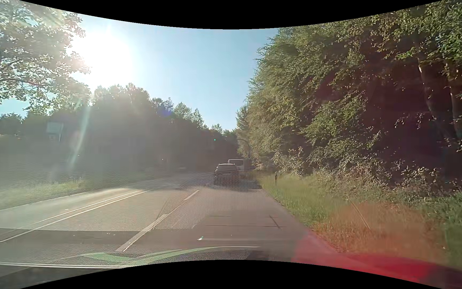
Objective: Follow the waypoints while adhering to traffic rules and regulations
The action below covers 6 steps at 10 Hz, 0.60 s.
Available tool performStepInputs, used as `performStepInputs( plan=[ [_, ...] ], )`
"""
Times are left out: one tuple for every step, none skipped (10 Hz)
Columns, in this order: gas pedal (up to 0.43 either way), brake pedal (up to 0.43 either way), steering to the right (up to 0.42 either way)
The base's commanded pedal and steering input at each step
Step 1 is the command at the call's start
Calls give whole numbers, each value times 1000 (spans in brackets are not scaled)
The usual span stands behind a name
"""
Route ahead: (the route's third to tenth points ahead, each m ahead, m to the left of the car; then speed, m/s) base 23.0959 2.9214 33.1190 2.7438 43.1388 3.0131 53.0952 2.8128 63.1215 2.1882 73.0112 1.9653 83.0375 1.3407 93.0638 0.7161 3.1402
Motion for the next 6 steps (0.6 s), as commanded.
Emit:
performStepInputs(
  plan=[
    [47, 0, -5],
    [0, 0, -5],
    [0, 0, -5],
    [0, 0, -4],
    [0, 0, -4],
    [0, 0, -5]
  ],
)
